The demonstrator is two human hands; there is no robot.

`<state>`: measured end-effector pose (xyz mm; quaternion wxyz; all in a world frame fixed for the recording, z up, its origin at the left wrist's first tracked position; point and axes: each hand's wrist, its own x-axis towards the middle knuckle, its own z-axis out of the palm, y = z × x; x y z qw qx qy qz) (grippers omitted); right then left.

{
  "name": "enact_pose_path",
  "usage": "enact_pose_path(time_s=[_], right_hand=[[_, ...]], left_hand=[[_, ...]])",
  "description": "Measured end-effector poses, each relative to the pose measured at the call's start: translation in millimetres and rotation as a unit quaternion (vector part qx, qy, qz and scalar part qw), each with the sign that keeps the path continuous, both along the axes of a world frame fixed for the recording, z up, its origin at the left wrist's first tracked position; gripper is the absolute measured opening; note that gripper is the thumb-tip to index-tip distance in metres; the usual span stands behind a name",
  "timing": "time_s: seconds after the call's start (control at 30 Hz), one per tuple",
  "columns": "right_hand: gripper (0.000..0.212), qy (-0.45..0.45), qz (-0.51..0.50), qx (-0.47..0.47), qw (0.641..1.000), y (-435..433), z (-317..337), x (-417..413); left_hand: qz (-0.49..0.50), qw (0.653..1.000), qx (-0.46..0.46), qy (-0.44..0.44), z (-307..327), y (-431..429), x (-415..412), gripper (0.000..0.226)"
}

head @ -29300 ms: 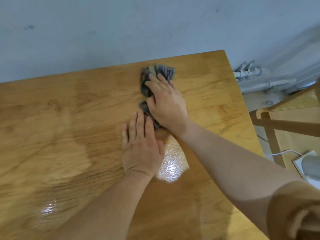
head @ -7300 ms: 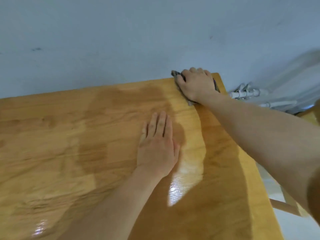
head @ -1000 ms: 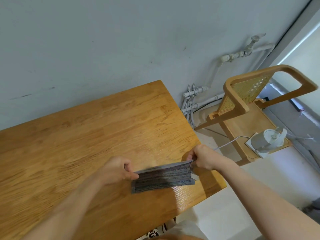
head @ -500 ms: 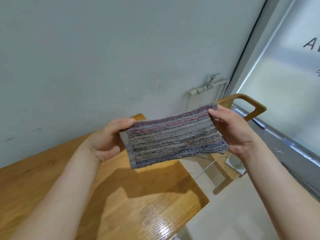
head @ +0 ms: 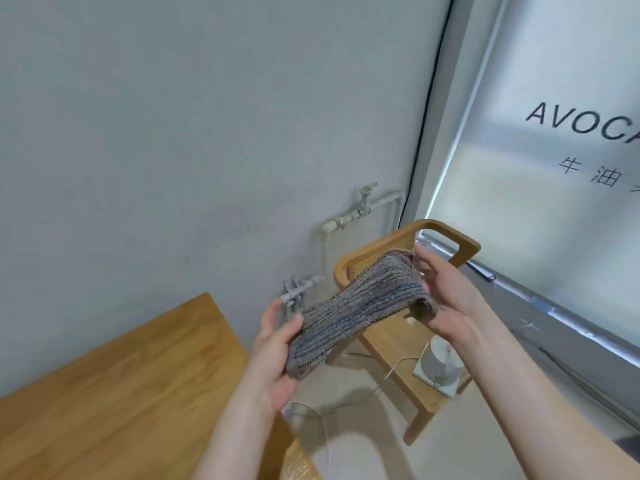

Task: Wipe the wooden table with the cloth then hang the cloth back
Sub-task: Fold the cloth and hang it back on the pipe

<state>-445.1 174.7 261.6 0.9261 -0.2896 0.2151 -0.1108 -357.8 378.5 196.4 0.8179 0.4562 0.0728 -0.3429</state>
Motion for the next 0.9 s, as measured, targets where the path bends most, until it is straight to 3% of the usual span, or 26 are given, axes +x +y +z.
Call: enact_pose_path(time_s=[0.1,0.17,0.23,0.3,0.43,0.5,0.6,0.7,0.77,0.9], right_hand=[[0.018,0.005,-0.031,0.019,0.999,-51,-10,-3],[0.043,0.013,-0.02,0.019,1.0,-80,-17,-4],[0.066,0.064,0.02,-0.064,0.996,-108,-23,-3],[0.067,0.123,0.053,-0.164,0.977,-133,-26,1],[0.059,0.176,0.055,-0.198,0.963,-178,-35,24],[0.057,0.224,0.114,-0.249,0.935,-195,-43,39],[0.05,0.296,0.22,-0.349,0.861,-213,-50,74],[0.043,0.326,0.253,-0.415,0.811,-228,-57,119],[0.038,0.312,0.232,-0.394,0.833,-234,-60,147],[0.026,0.233,0.146,-0.245,0.93,-249,-58,205]], left_hand=[[-0.009,1.0,-0.002,-0.029,9,-58,8,0.036],[-0.006,0.999,-0.023,-0.033,15,-91,15,0.031],[-0.005,0.999,-0.043,-0.025,18,-117,24,0.03],[-0.031,0.998,-0.036,-0.043,19,-133,36,0.032],[-0.118,0.985,0.077,-0.099,15,-152,65,0.041],[-0.156,0.97,0.137,-0.124,10,-155,80,0.044],[-0.194,0.951,0.2,-0.136,-7,-161,104,0.046],[-0.174,0.962,0.186,-0.102,-25,-165,132,0.05],[-0.168,0.973,0.143,-0.062,-33,-162,151,0.047],[-0.094,0.99,0.101,0.003,-40,-167,191,0.029]])
